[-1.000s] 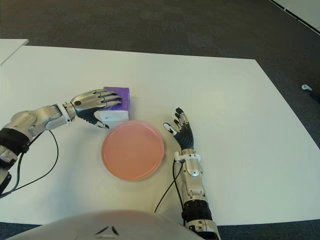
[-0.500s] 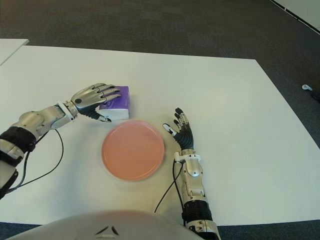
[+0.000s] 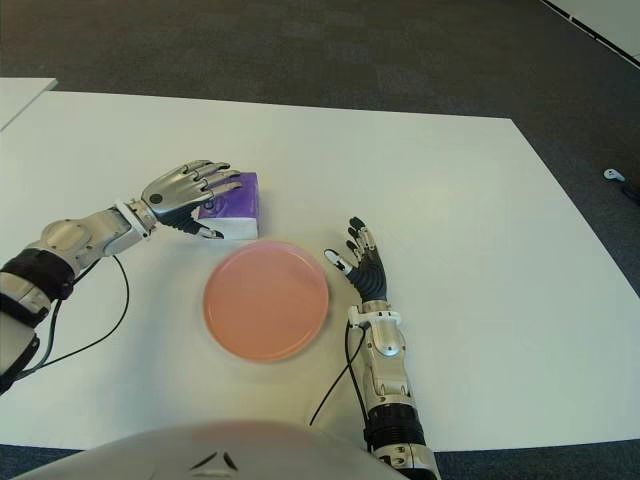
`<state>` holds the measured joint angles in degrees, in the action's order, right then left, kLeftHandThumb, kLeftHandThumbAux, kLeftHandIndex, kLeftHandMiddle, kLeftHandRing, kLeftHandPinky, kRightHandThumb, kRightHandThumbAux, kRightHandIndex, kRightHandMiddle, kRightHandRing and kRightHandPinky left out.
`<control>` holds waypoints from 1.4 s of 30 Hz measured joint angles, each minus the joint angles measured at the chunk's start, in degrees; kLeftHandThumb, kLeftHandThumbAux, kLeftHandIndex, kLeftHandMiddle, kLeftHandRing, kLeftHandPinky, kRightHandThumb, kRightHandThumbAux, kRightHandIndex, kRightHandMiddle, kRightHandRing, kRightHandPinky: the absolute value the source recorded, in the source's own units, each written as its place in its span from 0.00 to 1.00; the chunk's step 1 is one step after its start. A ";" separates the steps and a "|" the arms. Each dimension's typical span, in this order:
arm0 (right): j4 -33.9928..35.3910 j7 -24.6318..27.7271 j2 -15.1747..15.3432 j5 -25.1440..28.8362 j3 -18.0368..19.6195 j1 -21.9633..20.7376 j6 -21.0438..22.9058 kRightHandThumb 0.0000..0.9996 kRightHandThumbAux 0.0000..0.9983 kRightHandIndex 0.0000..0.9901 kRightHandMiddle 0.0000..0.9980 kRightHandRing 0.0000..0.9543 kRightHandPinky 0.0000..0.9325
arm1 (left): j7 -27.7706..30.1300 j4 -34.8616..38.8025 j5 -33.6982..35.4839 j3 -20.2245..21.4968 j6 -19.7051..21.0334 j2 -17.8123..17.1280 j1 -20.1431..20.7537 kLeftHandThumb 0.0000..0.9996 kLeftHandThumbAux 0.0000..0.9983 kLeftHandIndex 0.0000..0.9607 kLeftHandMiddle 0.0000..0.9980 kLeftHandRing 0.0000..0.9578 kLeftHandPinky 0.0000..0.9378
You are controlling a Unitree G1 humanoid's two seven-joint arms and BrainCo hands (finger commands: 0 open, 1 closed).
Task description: Put the tissue paper into the plate.
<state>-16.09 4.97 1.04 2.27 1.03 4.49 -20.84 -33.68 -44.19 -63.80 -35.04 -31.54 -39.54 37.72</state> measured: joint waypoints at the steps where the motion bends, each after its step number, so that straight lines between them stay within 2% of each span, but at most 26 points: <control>1: 0.04 0.00 0.00 -0.01 -0.01 0.03 0.00 0.01 0.68 0.00 0.00 0.00 0.00 | -0.29 -0.06 0.02 0.00 0.01 0.00 0.05 0.05 0.36 0.00 0.00 0.00 0.00; 20: 0.24 0.09 -0.06 0.03 -0.08 0.20 0.20 0.02 0.68 0.00 0.01 0.00 0.00 | -0.42 4.00 1.68 1.57 0.40 -1.55 0.19 0.05 0.37 0.00 0.00 0.00 0.00; 31: 0.17 0.57 -0.03 0.05 -0.07 0.18 0.20 0.01 0.67 0.00 0.01 0.00 0.00 | 4.60 3.25 4.52 1.69 -1.92 -1.53 0.20 0.05 0.35 0.00 0.00 0.00 0.00; 42: 0.01 0.58 -0.11 0.14 0.11 0.14 0.17 0.02 0.66 0.00 0.01 0.00 0.00 | 8.57 -2.24 5.97 0.86 -5.04 0.56 1.39 0.05 0.33 0.00 0.00 0.00 0.00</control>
<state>-16.08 5.55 0.93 2.41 1.14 4.63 -20.68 -25.11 -46.43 -57.83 -34.18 -36.59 -38.98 39.11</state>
